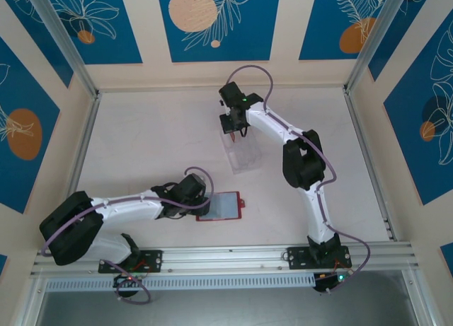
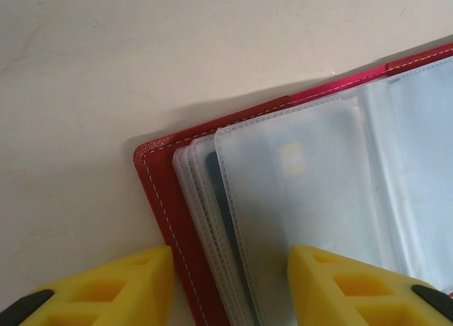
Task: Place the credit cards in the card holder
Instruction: Pick up the credit card from the storage box, then insert the credit card into the card slot.
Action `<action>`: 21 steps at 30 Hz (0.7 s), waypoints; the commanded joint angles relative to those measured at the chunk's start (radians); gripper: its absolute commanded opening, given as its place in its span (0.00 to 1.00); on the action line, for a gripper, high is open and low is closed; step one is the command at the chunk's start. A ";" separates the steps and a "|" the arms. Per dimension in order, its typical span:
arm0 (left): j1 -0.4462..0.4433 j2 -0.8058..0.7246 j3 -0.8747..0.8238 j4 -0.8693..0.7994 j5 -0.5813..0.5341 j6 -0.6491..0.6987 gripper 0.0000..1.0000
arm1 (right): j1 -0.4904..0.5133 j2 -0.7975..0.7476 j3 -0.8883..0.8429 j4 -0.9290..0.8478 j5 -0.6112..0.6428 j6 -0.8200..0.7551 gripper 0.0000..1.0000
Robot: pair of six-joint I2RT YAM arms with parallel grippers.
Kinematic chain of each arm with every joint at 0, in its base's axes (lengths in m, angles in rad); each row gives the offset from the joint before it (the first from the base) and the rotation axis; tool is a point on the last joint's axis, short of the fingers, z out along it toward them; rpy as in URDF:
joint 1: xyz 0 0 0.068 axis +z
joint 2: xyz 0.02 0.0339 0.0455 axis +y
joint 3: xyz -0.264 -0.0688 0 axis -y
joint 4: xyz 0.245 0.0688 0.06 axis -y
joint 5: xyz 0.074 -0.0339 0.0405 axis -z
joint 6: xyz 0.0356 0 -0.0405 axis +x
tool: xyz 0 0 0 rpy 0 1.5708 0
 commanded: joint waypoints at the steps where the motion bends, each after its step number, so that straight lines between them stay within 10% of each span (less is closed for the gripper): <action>1: 0.011 -0.026 -0.002 -0.065 0.025 0.007 0.47 | 0.017 -0.132 -0.011 0.022 0.012 -0.004 0.00; 21: 0.035 -0.014 0.093 -0.121 0.059 0.058 0.47 | 0.140 -0.720 -0.818 0.405 -0.173 0.243 0.00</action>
